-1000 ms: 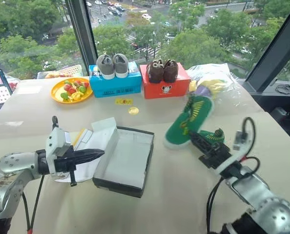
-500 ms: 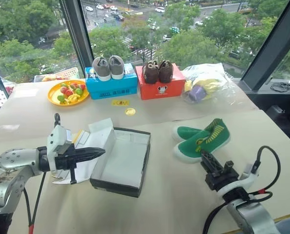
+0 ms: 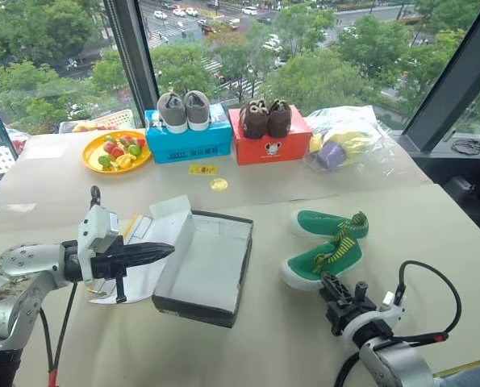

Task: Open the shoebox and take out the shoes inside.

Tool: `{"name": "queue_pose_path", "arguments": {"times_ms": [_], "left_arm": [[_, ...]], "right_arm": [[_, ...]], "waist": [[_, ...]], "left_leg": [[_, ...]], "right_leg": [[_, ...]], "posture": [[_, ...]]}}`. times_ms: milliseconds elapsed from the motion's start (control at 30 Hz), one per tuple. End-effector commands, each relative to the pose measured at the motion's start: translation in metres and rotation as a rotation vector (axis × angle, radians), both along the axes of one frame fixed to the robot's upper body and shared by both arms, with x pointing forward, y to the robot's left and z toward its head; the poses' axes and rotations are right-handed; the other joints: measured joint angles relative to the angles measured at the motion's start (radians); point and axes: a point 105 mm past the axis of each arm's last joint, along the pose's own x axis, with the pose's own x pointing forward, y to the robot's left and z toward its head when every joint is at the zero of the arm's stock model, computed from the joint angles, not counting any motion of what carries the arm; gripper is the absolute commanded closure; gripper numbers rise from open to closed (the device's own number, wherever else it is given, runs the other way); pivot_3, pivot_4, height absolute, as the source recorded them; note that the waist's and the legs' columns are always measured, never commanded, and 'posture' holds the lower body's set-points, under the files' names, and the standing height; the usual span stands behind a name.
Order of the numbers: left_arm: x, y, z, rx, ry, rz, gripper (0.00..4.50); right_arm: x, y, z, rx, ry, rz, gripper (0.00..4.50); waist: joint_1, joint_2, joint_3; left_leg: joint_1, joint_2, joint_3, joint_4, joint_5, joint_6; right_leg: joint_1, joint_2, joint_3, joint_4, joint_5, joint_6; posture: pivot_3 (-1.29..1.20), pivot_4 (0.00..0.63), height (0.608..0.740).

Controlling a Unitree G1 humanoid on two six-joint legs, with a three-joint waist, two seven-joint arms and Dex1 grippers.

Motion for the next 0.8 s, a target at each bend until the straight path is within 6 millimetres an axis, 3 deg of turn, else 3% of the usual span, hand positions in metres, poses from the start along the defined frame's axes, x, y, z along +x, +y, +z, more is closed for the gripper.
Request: {"name": "queue_pose_path", "arguments": {"times_ms": [33, 133, 267, 433, 500, 633, 800], "left_arm": [[-0.001, 0.002, 0.006, 0.013, -0.031, -0.002, 4.5], [0.0, 0.0, 0.005, 0.012, -0.032, -0.006, 4.5], [0.002, 0.0, 0.004, 0.012, -0.033, -0.009, 4.5], [0.003, 0.0, 0.0, 0.021, -0.032, -0.018, 4.5], [0.005, 0.002, -0.003, 0.032, -0.033, -0.004, 4.5], [0.012, 0.008, -0.001, 0.005, -0.04, 0.068, 4.5], [0.039, 0.023, 0.005, -0.079, -0.067, 0.305, 4.5]], "right_arm": [[0.003, -0.01, -0.001, -0.113, 0.003, 0.005, 1.72], [0.002, -0.013, -0.006, -0.353, 0.002, 0.18, 0.75], [-0.011, -0.017, -0.007, -0.526, -0.054, 0.437, 0.75], [-0.048, -0.034, -0.017, -0.721, -0.036, 0.822, 0.75], [-0.056, -0.041, -0.011, -0.779, -0.069, 0.921, 0.75], [-0.049, -0.042, 0.013, -0.995, -0.222, 1.032, 0.75], [-0.024, -0.003, 0.085, -1.111, -0.628, 0.903, 0.75]], "waist": [[0.0, -0.001, 0.0], [0.0, -0.002, -0.001], [0.013, -0.007, -0.005], [0.032, -0.01, -0.008], [0.036, -0.014, -0.012], [0.036, -0.015, -0.013], [0.031, -0.015, -0.013]], "left_leg": [[0.0, 0.0, 0.0, 0.0, 0.0, 0.0], [0.0, 0.0, 0.001, 0.002, 0.0, 0.001], [0.001, -0.001, 0.001, 0.002, -0.001, 0.003], [0.0, -0.002, 0.002, 0.002, -0.004, 0.007], [0.0, -0.002, 0.001, 0.001, -0.005, 0.008], [-0.001, -0.002, 0.001, 0.002, -0.008, 0.011], [-0.003, -0.003, 0.003, 0.004, -0.009, 0.013]], "right_leg": [[0.0, 0.0, 0.0, 0.0, 0.0, 0.0], [0.001, 0.0, 0.001, 0.0, 0.0, 0.0], [0.002, 0.0, 0.002, -0.001, 0.0, 0.001], [0.003, 0.0, 0.001, -0.004, -0.001, 0.004], [0.004, 0.0, 0.0, -0.007, -0.002, 0.004], [0.006, 0.0, -0.001, -0.012, -0.001, 0.007], [0.004, -0.001, 0.0, -0.012, 0.001, 0.013]], "posture": [[0.0, 0.15, 0.731], [0.0, 0.15, 0.731], [0.0, 0.15, 0.731], [0.0, 0.15, 0.731], [0.0, 0.15, 0.731], [0.0, 0.15, 0.731], [0.0, 0.15, 0.731]]}}
